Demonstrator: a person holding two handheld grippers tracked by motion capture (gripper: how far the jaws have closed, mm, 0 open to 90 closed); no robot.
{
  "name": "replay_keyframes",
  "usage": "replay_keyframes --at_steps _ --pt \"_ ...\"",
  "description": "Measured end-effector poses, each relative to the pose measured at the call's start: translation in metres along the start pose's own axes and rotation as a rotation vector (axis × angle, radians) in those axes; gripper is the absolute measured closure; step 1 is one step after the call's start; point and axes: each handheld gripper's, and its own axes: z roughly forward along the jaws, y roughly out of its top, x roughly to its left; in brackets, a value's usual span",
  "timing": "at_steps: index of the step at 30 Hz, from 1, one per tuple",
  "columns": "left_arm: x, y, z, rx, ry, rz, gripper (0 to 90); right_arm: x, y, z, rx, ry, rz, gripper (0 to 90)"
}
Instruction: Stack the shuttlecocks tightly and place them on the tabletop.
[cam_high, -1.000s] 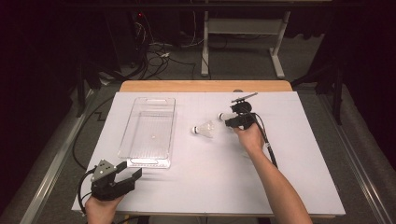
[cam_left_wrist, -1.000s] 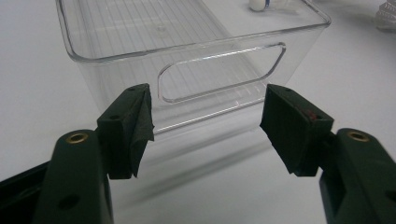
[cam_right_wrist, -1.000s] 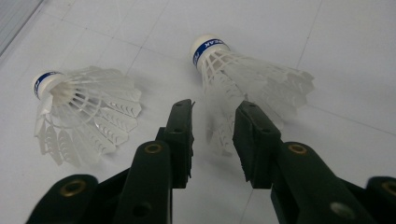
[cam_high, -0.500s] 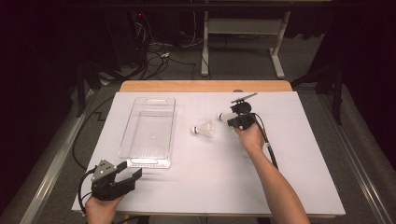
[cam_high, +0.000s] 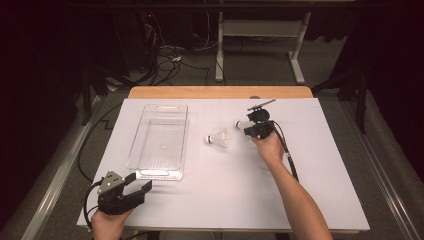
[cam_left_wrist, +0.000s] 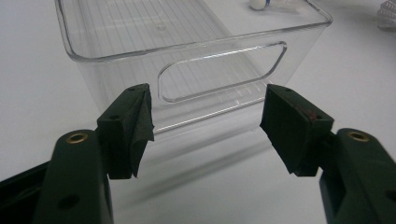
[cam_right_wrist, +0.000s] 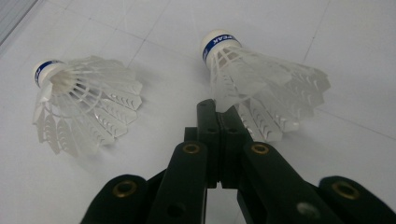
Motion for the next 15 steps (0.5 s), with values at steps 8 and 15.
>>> replay_keyframes --at_steps 8,15 --pt "0.0001 0.0001 -0.0001 -0.003 0.001 -0.002 34.7 -0.002 -0.0007 -0.0042 -0.003 0.003 -0.012 90.0" --pt "-0.0001 0.0003 -0.0001 -0.001 0.003 0.001 34.7 -0.0019 -0.0021 -0.0087 -0.003 0.011 -0.025 90.0"
